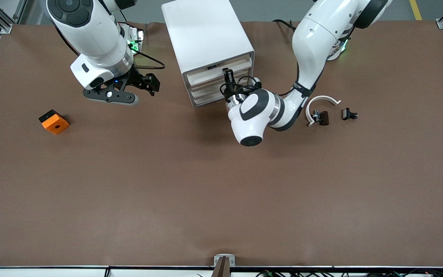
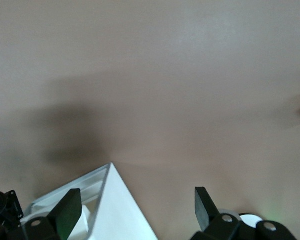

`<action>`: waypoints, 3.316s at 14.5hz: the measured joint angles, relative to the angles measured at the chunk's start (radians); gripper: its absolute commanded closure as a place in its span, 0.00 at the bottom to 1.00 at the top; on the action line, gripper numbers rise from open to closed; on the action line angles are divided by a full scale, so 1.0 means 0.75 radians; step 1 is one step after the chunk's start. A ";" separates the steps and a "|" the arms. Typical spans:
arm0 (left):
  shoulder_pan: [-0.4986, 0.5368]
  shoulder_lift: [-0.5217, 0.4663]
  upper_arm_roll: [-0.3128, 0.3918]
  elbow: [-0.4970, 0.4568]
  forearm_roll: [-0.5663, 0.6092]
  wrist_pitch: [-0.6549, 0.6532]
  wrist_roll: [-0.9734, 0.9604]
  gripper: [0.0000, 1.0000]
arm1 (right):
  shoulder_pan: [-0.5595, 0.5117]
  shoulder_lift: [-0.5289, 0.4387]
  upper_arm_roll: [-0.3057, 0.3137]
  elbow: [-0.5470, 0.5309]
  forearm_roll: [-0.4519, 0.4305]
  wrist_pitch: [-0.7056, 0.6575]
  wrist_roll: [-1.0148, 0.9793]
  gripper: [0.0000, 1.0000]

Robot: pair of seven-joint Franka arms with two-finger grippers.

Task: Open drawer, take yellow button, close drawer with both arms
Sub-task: 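Grasp the drawer handle with the left gripper and pull it open, then grasp the drawer button with the right gripper while the left gripper withdraws, then carry the button with the right gripper while the left gripper nears the drawer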

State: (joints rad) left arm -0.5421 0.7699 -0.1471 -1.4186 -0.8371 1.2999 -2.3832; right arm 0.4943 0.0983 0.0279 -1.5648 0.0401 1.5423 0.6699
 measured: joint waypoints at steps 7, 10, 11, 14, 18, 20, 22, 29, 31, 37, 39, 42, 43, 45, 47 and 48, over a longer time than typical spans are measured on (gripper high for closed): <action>0.137 0.001 0.061 0.074 0.000 0.050 0.062 1.00 | 0.137 0.038 0.001 0.001 0.008 0.066 0.334 0.00; 0.139 0.001 0.091 0.086 0.000 0.063 0.119 1.00 | 0.245 0.075 0.002 0.001 0.010 0.136 0.595 0.00; 0.139 0.001 0.103 0.091 0.000 0.065 0.133 0.95 | 0.285 0.092 0.003 0.001 0.010 0.157 0.682 0.00; 0.141 0.002 0.132 0.100 -0.001 0.093 0.197 0.44 | 0.406 0.165 0.003 0.005 0.009 0.209 0.937 0.00; 0.171 0.002 0.149 0.107 -0.003 0.129 0.270 0.00 | 0.475 0.279 0.002 0.049 0.008 0.266 1.202 0.00; 0.194 0.002 0.155 0.113 0.002 0.142 0.285 0.00 | 0.485 0.319 0.002 0.061 0.008 0.313 1.284 0.00; 0.204 0.003 0.162 0.125 0.011 0.151 0.306 0.00 | 0.494 0.347 0.002 0.068 0.008 0.357 1.339 0.00; 0.202 0.003 0.310 0.205 0.044 0.157 0.656 0.00 | 0.495 0.377 -0.018 0.074 0.008 0.437 1.413 0.00; 0.203 0.003 0.379 0.210 0.045 0.157 0.820 0.00 | 0.494 0.390 -0.022 0.074 0.008 0.437 1.424 0.00; 0.201 0.002 0.521 0.259 0.095 0.240 1.303 0.00 | 0.499 0.465 -0.017 0.074 0.008 0.496 1.475 0.00; 0.197 0.000 0.528 0.280 0.142 0.293 1.426 0.00 | 0.500 0.479 -0.016 0.074 0.008 0.499 1.478 0.19; 0.177 -0.008 0.531 0.291 0.186 0.359 1.469 0.00 | 0.501 0.483 -0.016 0.075 0.008 0.499 1.479 0.74; 0.173 -0.015 0.531 0.296 0.220 0.369 1.478 0.00 | 0.501 0.483 -0.016 0.077 0.008 0.499 1.479 0.83; 0.160 -0.044 0.531 0.307 0.335 0.370 1.513 0.00 | 0.502 0.483 -0.015 0.084 0.008 0.499 1.478 0.87; 0.134 -0.076 0.531 0.308 0.432 0.370 1.533 0.00 | 0.502 0.483 -0.014 0.094 0.008 0.499 1.478 0.87; 0.126 -0.091 0.531 0.309 0.452 0.370 1.543 0.00 | 0.502 0.483 -0.016 0.106 0.008 0.499 1.478 0.87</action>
State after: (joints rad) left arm -0.4476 0.7018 0.2511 -1.1868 -0.4979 1.5774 -1.2258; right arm 0.8705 0.4606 0.0158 -1.4855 0.0462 1.9166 1.7788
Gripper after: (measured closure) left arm 0.000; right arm 0.586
